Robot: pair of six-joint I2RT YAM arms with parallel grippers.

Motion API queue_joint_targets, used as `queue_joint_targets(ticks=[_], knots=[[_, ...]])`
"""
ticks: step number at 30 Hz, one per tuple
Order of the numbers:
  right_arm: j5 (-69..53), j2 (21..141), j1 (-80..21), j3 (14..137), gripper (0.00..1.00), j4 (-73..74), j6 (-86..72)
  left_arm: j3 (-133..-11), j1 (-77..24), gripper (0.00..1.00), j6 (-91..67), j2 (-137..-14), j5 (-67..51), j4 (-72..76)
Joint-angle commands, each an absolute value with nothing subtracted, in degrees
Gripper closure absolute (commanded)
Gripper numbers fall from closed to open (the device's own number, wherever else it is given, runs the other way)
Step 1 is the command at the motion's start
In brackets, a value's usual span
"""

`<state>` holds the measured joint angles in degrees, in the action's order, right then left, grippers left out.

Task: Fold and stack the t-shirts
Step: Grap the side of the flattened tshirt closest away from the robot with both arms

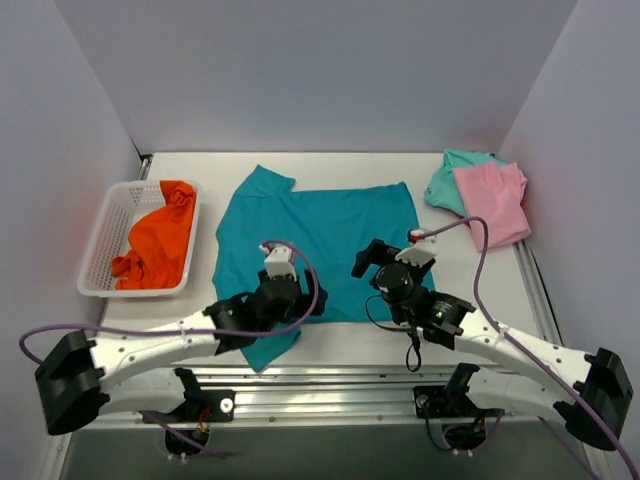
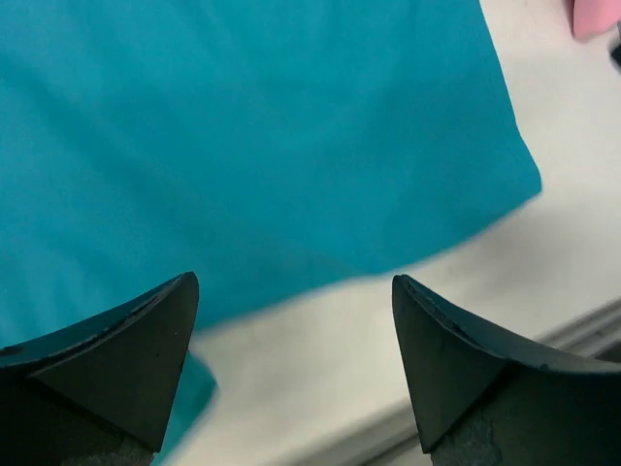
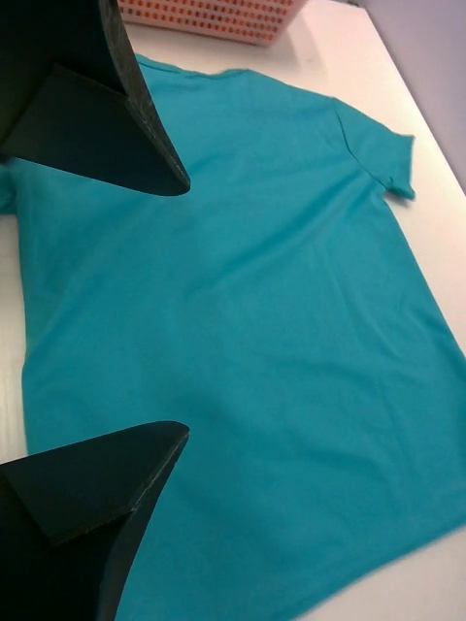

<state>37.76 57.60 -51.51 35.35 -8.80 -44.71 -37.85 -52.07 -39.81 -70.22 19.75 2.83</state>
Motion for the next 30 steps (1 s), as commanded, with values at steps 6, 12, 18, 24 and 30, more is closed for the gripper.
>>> queue_joint_targets(ticks=[6,12,18,24,30], knots=[[56.24,47.21,-52.91,37.01,0.03,12.30,-54.84,-38.87,-79.52,0.12,-92.18,-61.69,52.74,-53.43],[58.71,46.49,-52.91,36.65,0.04,13.44,-56.16,-42.34,-90.86,0.15,-118.52,-76.08,46.67,-70.71],[58.45,48.08,-53.00,36.74,0.04,14.94,-57.74,-39.74,-94.83,0.15,-129.81,-78.15,45.88,-73.94],[57.48,47.37,-53.00,35.77,0.04,13.19,-56.95,-27.60,-94.75,0.20,-126.74,-60.66,49.39,-63.46],[57.48,49.22,-53.00,36.12,0.04,11.95,-56.51,-30.23,-94.31,0.21,-129.72,-63.36,47.99,-67.41]])
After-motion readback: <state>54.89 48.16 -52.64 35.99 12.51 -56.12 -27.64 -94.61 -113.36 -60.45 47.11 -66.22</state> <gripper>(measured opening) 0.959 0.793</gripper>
